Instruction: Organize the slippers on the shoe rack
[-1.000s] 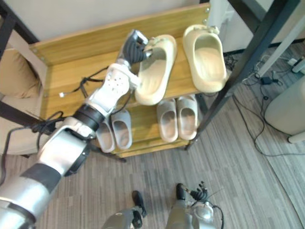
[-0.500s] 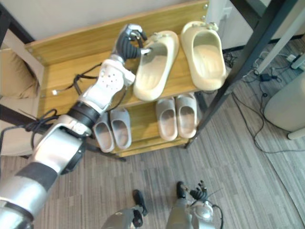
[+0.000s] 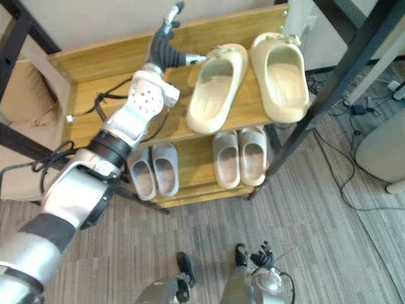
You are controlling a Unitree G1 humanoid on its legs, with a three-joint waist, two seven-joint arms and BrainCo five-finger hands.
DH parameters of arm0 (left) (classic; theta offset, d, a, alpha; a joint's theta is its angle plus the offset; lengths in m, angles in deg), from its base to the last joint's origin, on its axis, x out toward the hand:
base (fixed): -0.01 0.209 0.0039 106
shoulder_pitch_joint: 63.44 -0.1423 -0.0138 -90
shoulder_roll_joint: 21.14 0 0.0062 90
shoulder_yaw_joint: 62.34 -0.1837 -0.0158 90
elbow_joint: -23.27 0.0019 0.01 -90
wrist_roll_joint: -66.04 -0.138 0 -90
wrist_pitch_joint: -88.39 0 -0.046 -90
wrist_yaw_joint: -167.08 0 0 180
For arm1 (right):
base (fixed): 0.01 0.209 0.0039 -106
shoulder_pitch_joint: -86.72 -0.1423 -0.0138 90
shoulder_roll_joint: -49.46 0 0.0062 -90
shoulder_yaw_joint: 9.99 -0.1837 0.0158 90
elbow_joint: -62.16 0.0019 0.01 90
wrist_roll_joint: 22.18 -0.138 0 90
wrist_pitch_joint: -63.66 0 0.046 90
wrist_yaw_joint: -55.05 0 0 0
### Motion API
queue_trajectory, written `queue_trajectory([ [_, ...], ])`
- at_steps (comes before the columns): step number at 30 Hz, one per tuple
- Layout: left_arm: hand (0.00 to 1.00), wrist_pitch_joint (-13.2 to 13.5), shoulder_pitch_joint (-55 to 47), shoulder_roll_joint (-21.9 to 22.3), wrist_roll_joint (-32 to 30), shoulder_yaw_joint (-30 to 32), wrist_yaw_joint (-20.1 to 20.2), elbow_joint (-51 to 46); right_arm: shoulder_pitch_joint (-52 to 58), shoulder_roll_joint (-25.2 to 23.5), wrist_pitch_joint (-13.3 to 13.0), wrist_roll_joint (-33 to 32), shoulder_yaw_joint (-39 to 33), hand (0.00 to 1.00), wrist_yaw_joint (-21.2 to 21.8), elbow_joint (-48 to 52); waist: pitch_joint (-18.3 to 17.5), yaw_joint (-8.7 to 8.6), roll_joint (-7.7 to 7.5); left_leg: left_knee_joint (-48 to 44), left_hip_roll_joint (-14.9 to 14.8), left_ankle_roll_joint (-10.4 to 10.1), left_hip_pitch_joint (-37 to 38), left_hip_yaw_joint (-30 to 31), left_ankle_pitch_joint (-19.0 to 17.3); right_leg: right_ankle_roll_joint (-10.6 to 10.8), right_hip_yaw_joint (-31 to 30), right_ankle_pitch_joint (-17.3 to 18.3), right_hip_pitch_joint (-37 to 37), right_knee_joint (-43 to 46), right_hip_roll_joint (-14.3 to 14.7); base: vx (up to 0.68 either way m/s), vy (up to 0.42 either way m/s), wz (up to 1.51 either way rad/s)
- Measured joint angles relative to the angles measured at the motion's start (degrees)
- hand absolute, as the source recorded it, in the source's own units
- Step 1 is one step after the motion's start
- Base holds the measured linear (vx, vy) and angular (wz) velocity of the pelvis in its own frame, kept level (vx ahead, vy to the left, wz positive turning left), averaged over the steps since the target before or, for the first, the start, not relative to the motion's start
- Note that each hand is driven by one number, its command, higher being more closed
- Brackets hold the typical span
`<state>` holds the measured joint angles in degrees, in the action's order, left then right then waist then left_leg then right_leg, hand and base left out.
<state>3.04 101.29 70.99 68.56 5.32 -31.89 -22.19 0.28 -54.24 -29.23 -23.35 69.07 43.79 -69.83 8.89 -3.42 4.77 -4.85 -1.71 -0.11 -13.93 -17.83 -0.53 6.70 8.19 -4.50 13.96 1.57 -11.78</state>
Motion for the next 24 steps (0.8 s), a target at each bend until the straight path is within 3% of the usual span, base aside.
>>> queue_trajectory([
  [15, 0.00, 3.75, -17.68, 2.34, 11.83, 2.90, -2.18, -18.32, 0.42, 0.20, 0.18, 0.09, 0.44, 0.00, 0.01, -3.05, -0.04, 0.62, -0.08, -0.14, 0.75, 0.23, 0.23, 3.00, 0.39, 0.14, 3.14, -0.02, -2.65, -0.91, -0.65, 0.00, 0.015, 0.10],
  [24, 0.00, 4.51, -22.86, 6.08, 17.93, 2.55, -1.95, -22.08, 0.31, 0.77, 0.69, 0.10, 1.13, 0.00, 0.00, -4.28, -0.05, 1.36, -0.18, -0.35, 1.20, 0.50, 0.27, 4.55, 0.66, 0.18, 4.84, -0.03, -4.00, -1.11, -1.02, 0.00, 0.014, 0.11],
])
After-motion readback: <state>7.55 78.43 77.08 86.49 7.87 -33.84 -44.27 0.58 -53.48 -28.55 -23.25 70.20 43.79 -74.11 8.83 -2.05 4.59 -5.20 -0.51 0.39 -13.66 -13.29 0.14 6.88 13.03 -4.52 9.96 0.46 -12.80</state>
